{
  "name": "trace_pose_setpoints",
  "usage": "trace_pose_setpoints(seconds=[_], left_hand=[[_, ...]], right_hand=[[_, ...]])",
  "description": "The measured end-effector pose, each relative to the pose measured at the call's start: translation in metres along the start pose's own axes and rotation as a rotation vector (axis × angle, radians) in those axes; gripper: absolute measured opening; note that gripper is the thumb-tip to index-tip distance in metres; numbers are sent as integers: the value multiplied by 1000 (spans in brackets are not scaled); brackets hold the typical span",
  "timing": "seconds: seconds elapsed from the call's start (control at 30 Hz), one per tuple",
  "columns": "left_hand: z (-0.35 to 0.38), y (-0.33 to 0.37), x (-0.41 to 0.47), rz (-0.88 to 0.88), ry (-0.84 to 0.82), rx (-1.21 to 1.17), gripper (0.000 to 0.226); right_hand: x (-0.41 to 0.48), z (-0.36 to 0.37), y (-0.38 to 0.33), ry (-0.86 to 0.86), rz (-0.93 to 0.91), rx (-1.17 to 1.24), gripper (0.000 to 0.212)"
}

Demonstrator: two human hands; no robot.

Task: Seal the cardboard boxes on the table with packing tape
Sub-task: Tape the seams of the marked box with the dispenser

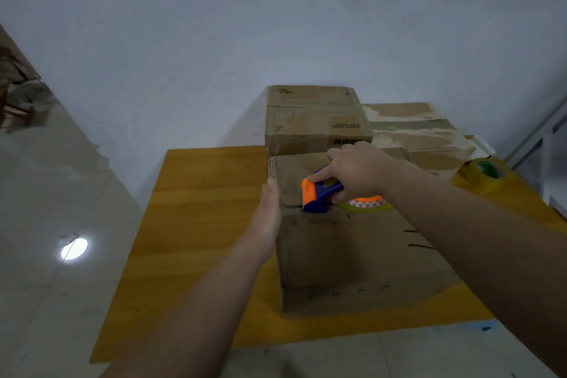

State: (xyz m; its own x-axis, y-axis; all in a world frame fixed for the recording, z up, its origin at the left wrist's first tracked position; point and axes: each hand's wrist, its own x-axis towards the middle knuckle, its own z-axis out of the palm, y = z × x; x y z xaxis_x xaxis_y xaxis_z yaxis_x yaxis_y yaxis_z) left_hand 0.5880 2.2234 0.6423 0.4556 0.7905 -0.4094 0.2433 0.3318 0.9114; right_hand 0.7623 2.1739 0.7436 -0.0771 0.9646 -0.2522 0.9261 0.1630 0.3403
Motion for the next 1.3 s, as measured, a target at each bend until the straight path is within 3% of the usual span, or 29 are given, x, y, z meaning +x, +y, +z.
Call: trace_pose_setpoints(seconds=[0.07,0.13,0.2,0.3,0.37,0.63,0.9,1.07,1.2,1.3], left_hand=[[10,-4,-6,-91,-35,-59,81],[6,-5,-6,-53,-54,-5,89],[-4,-4,-4,128,-73,315,109],[-22,-6,10,481,-176,1043,127],[-28,-2,20,526,-248,1210,127],[-33,-1,24,570,-224,1197,113],[-30,4,20,425,-274,1386,111],[7,6,6,368,-29,1643,95],[96,-6,-9,413,-49,1498,90],[80,-5,-9,425,-9,1454,71]], right_hand=[[-1,0,-1,6,1,-12,64],[-2,0,-2,12,5,-17,65],[-4,0,-1,17,-4,-18,66],[-6,-1,4,12,-18,-13,68],[-7,-1,6,8,-24,-6,71],[-21,-9,21,93,-20,52,76],[-86,30,83,-58,93,-21,65],[-71,46,80,-33,54,-13,62],[-70,53,84,-13,36,-10,62],[-68,55,86,17,11,11,61]])
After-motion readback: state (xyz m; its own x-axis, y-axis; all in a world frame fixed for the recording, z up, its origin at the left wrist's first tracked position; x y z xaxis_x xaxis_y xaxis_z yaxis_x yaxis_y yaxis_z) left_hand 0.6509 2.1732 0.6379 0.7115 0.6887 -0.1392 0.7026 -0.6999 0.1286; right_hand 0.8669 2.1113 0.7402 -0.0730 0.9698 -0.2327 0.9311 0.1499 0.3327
